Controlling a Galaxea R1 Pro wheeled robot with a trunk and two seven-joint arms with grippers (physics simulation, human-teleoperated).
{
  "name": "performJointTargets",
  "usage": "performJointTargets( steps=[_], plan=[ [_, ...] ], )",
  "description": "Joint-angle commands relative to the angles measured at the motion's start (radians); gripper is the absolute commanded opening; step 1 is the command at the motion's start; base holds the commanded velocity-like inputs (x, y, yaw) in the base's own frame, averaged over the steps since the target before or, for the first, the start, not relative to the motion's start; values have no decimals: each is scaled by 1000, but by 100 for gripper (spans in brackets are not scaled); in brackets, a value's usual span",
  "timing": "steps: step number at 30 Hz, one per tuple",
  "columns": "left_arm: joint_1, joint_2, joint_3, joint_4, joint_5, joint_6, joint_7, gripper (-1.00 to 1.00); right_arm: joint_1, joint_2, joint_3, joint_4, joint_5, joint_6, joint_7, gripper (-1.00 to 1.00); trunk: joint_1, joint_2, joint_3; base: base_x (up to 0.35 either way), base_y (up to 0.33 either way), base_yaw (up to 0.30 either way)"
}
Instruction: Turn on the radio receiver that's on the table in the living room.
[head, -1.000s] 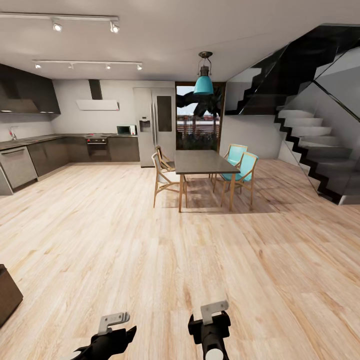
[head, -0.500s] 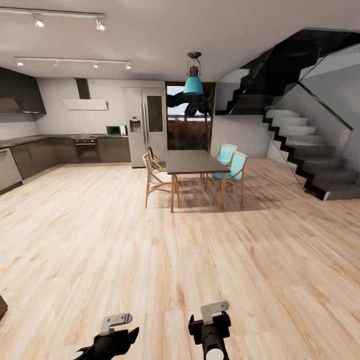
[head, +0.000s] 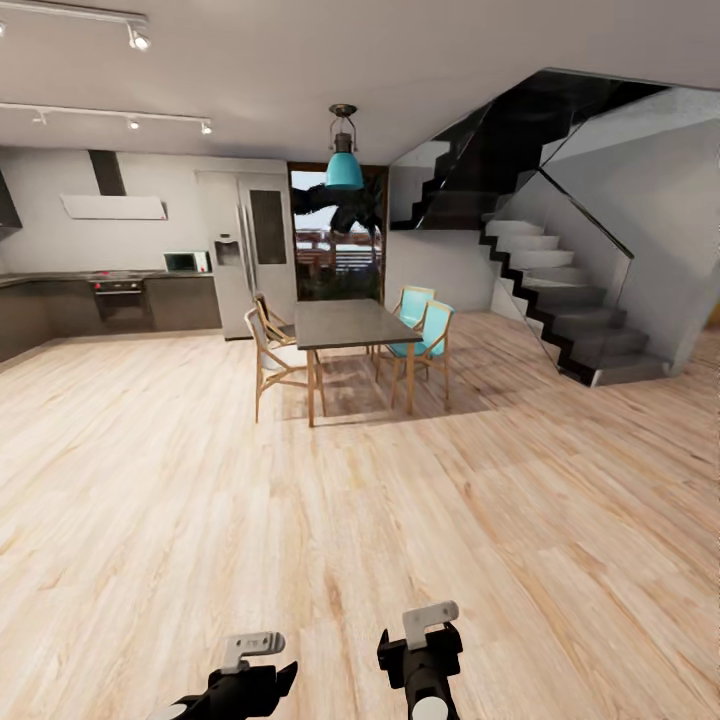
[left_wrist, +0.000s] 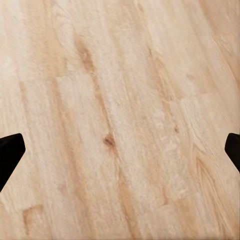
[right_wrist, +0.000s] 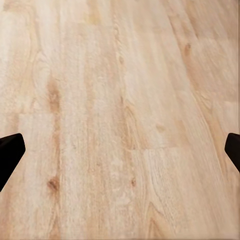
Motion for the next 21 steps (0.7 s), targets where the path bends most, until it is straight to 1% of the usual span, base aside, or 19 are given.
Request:
performJointTargets(
  steps=[1,4,8,11,15,16,21],
  plan=[
    [0,0,0,0,1,0,0,100,0,0,0,0,0,0,0,100,0,0,0,0,0,-48],
    [0,2,1,4,-1,0,0,100,0,0,0,0,-1,1,0,100,0,0,0,102,0,-14],
    [0,2,2,6,-2,3,1,100,0,0,0,0,-1,2,0,100,0,0,0,290,0,-3],
    [0,1,-1,15,-2,4,1,100,0,0,0,0,-1,4,0,100,0,0,-1,320,0,-87],
    [0,0,-6,29,-2,4,1,100,0,0,-7,1,-2,7,1,100,0,0,-3,328,0,-211],
    [0,0,-6,32,-2,4,1,100,0,0,-21,1,-3,7,1,100,0,0,-4,331,0,-251],
    [0,-1,-6,33,-2,3,2,100,0,0,-36,2,-4,8,3,100,0,0,-9,333,0,-262]
  ],
)
